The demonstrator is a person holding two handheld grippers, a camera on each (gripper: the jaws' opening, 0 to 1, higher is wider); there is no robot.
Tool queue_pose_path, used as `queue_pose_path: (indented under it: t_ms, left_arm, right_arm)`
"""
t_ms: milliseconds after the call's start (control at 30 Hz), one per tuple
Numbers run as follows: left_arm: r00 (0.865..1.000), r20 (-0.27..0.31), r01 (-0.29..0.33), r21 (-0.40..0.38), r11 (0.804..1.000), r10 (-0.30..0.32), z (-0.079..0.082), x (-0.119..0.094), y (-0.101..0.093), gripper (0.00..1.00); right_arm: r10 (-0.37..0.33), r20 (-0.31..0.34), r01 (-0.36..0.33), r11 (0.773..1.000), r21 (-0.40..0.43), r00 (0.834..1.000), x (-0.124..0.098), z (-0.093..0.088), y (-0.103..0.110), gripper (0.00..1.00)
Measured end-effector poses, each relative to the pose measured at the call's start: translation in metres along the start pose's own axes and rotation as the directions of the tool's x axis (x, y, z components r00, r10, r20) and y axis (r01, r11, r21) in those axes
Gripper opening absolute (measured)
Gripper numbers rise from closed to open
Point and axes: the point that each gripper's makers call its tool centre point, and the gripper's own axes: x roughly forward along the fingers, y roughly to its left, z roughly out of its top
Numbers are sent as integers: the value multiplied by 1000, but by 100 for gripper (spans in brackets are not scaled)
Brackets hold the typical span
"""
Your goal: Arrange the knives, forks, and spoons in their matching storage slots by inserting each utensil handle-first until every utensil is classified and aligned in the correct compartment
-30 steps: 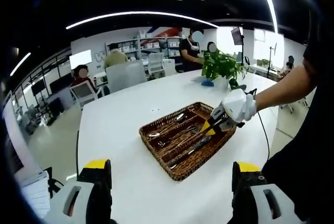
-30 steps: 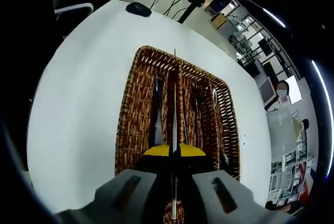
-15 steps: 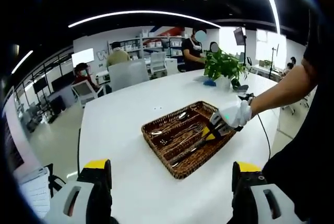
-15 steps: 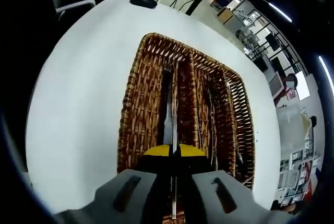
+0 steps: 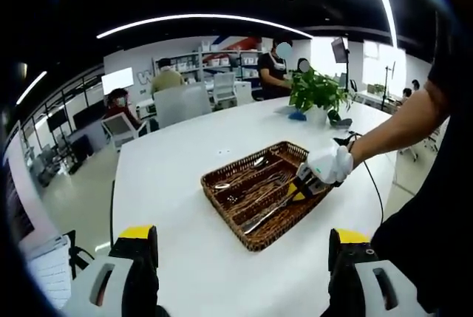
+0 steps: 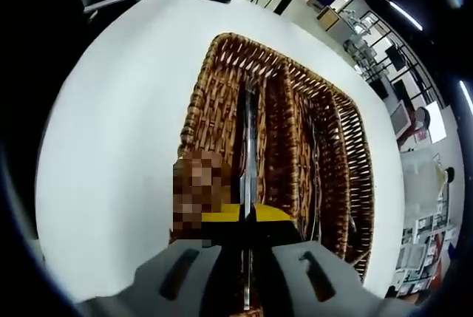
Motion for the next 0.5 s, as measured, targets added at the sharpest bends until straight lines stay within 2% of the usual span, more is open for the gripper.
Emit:
queue_pose_path:
  t_ms: [433, 500]
  left_arm:
    - [1000, -1, 6, 7, 1000, -5, -2, 1, 1, 100]
    - [1000, -1, 7, 9, 1000, -7, -2, 1, 2, 100]
  right_arm:
    - [44, -27, -44, 999, -7, 999, 6, 0, 4, 1]
    - [72, -28, -72, 997, -25, 997, 6, 2, 8, 1]
